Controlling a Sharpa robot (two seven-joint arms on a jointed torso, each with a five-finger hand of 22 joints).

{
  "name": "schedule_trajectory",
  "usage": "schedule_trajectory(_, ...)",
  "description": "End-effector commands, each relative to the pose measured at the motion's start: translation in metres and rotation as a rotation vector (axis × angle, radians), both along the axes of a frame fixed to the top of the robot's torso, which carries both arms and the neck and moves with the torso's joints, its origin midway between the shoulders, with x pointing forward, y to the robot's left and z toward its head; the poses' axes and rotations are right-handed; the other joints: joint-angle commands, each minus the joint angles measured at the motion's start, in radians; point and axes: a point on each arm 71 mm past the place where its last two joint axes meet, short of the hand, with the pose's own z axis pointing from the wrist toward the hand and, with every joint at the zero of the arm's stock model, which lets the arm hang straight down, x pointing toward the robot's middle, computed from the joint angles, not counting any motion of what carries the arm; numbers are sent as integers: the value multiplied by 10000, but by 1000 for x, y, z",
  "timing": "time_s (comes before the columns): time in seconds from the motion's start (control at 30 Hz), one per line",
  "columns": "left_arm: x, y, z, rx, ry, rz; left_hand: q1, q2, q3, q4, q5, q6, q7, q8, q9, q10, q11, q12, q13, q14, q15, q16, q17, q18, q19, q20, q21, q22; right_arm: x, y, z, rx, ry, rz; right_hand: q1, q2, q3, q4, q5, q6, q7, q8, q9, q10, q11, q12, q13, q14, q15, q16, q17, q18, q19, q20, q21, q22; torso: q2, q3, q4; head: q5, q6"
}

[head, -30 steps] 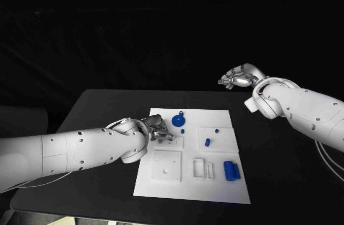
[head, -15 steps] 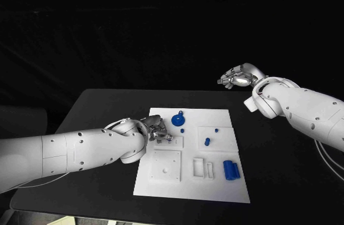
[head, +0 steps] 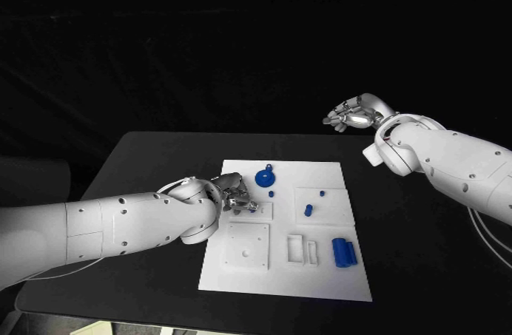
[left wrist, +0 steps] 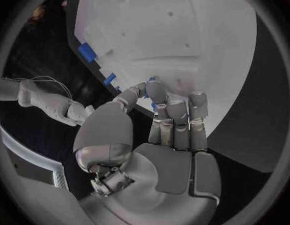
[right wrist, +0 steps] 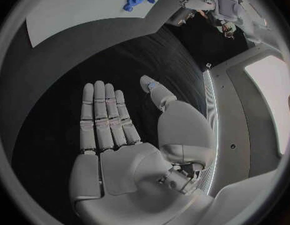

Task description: Assemble the parts on the task board

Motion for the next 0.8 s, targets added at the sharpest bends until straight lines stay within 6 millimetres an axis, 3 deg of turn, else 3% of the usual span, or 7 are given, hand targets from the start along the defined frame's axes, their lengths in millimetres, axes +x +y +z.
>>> schedule_trajectory(0.03,-1,-2,0,130,37,-192,56,15,775,-731,-69,1168,-680,71,27,-110,-191,41,12,428,-503,72,3,72,65,-1299,71,14,0,3,0,-68,16,207,94,26,-55,17,46,-34,24,-5,-11,71,-24,-46,-17,-27,51,-61,-12,25,-84,-19,-62,-4,-3,1,5,-4,-19)
schedule_trajectory(0.8,0,-2,-2,421,-112,-273,60,23,763,-710,-192,1217,-708,129,42,-116,-219,200,58,468,-531,189,-14,111,121,-1302,129,72,-1,5,0,-64,35,275,82,28,-73,26,76,-42,29,-5,-28,82,-19,-74,-56,-36,59,-77,-18,29,-101,-6,-77,1,1,2,6,0,-41)
